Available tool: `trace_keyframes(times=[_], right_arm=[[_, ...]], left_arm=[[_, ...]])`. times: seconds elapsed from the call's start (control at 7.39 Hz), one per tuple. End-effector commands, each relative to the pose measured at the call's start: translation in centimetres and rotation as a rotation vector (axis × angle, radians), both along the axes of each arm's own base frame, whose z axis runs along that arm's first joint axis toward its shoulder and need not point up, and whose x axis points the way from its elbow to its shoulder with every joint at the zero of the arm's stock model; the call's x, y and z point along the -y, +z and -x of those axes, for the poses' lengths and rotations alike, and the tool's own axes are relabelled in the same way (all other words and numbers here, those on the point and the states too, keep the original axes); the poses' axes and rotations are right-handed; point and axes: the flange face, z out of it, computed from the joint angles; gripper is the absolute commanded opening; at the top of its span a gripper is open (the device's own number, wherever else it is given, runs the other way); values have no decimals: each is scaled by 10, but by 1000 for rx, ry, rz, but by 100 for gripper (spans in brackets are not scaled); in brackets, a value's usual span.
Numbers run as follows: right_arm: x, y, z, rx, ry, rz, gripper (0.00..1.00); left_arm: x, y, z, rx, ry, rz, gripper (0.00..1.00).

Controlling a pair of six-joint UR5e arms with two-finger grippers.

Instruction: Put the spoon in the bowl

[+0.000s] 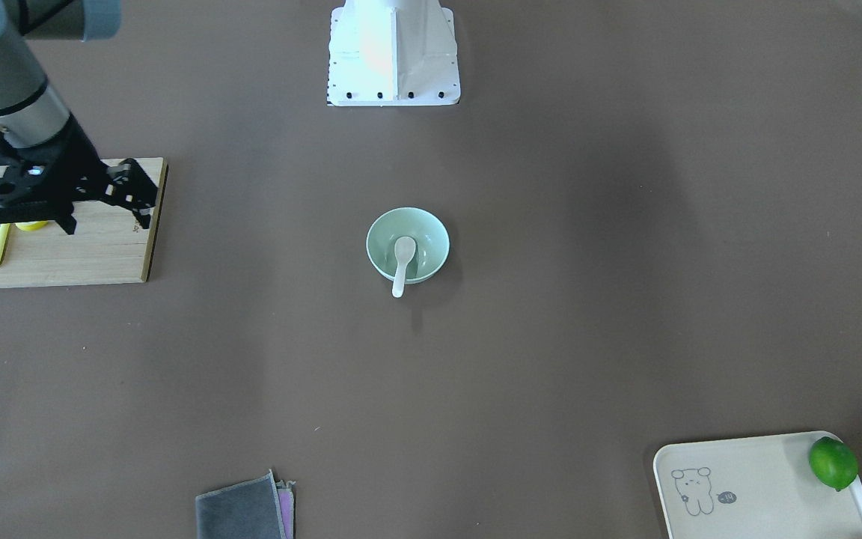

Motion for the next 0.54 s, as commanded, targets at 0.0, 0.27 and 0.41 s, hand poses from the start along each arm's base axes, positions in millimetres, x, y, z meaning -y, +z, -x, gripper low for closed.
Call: trace_keyframes(times=[0.0,0.27,0.41], right_arm=[[-9,74,-83,11,-66,40,100],[-27,130,-142,30,-81,83,100],[-27,165,-184,54,-52,113,100]], left_arm=[[-37,38,28,-30,-13,57,98],[-41,48,29,-23,-16,72,98],[-41,51,29,-24,-16,79,98]])
